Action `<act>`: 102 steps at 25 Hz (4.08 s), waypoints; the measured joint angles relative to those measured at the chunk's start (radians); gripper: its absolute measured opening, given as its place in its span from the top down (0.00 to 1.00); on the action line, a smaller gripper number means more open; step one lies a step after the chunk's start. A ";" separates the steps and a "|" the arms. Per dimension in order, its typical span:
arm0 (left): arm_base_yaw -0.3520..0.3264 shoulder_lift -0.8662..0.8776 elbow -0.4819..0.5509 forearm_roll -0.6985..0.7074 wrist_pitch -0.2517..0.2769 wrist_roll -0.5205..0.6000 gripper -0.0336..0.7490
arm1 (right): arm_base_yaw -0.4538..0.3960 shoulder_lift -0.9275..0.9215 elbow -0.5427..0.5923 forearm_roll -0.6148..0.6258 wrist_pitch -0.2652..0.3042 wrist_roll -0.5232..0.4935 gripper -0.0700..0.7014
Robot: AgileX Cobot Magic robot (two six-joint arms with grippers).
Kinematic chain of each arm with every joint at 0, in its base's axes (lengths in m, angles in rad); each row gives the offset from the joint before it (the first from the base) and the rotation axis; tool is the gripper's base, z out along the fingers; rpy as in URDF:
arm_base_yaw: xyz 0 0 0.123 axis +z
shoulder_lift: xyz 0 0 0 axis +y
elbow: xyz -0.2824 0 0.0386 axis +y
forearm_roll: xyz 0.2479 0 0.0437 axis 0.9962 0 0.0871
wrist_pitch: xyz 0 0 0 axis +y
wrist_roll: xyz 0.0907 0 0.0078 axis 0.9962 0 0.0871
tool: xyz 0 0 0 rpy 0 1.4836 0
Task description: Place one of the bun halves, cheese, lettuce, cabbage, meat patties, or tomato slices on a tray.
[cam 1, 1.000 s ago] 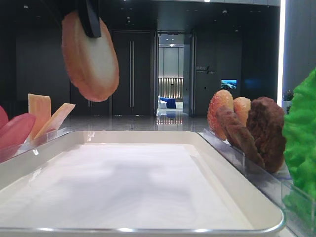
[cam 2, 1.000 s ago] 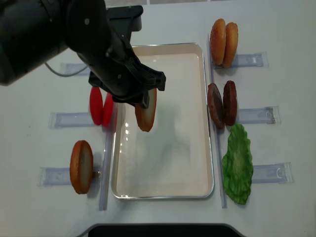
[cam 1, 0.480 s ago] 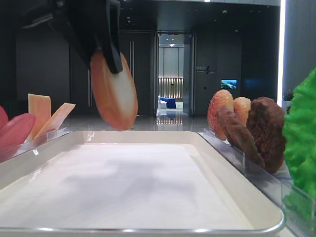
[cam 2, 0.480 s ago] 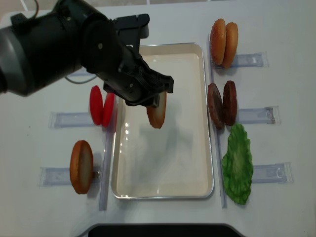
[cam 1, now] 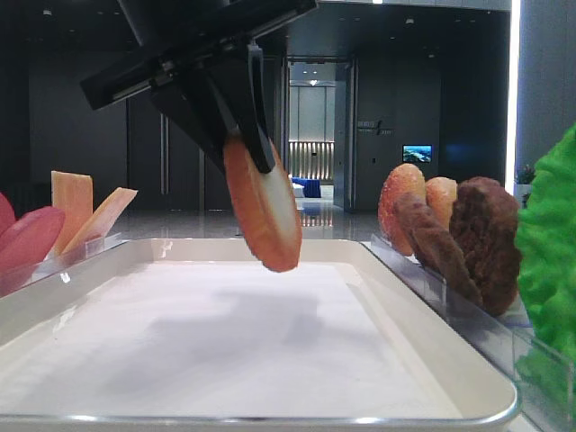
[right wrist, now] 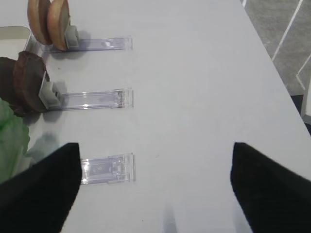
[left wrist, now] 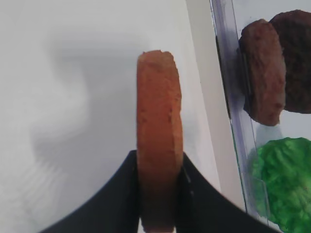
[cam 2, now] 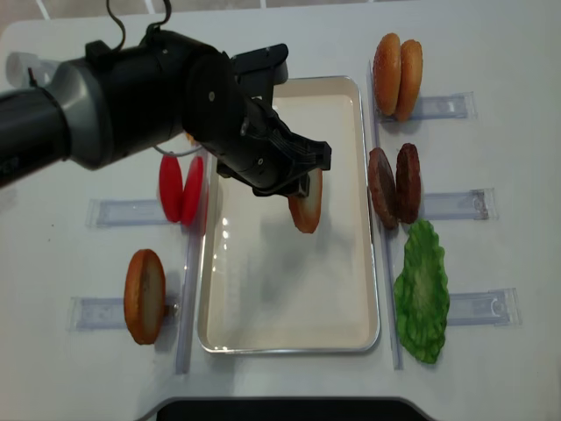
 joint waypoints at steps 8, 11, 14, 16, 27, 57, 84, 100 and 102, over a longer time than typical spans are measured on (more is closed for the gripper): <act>0.000 0.058 0.004 -0.003 0.001 0.015 0.78 | 0.000 0.000 0.000 0.000 0.000 0.000 0.14; 0.000 0.072 0.004 -0.003 0.002 0.028 0.78 | 0.000 0.000 0.000 0.000 0.000 0.000 0.14; 0.005 0.074 0.004 -0.003 0.003 0.034 0.78 | 0.000 0.000 0.000 0.000 0.000 0.000 0.14; 0.014 0.074 0.004 -0.004 0.017 0.035 0.78 | 0.000 0.000 0.000 0.000 0.000 0.000 0.14; 0.029 0.075 0.004 0.056 0.137 0.014 0.10 | 0.000 0.000 0.000 0.000 0.000 0.000 0.14; 0.029 -0.154 -0.210 0.255 0.559 -0.122 0.07 | 0.000 0.000 0.000 0.000 0.000 0.000 0.14; 0.732 -0.258 -0.192 0.367 0.622 0.284 0.07 | 0.000 0.000 0.000 0.000 0.000 0.000 0.14; 0.804 -0.992 0.566 0.289 0.536 0.317 0.07 | 0.000 0.000 0.000 0.000 0.000 0.000 0.14; 0.804 -1.098 0.638 0.291 0.519 0.316 0.07 | 0.000 0.000 0.000 0.000 0.000 0.000 0.14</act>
